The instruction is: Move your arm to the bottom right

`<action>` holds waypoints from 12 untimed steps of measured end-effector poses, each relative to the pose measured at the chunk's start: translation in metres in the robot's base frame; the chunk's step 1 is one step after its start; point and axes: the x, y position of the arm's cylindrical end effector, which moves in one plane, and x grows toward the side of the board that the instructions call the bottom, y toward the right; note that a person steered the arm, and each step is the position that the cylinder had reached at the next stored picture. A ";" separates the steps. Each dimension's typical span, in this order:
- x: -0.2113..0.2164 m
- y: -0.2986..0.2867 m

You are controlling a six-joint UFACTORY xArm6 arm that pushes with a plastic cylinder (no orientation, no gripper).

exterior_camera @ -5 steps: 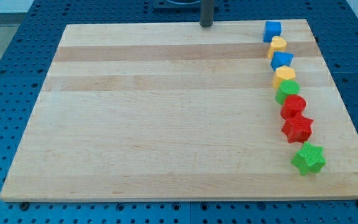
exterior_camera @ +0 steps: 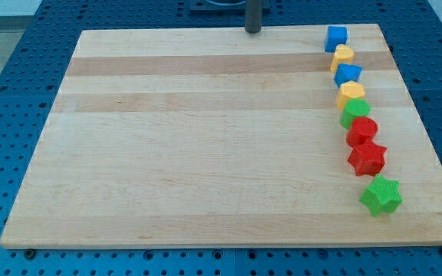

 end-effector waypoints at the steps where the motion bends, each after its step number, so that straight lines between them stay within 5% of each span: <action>1: 0.001 0.023; 5: -0.001 0.066; 6: -0.001 0.147; 8: -0.001 0.193; 9: 0.019 0.297; 11: 0.025 0.298; 12: 0.084 0.298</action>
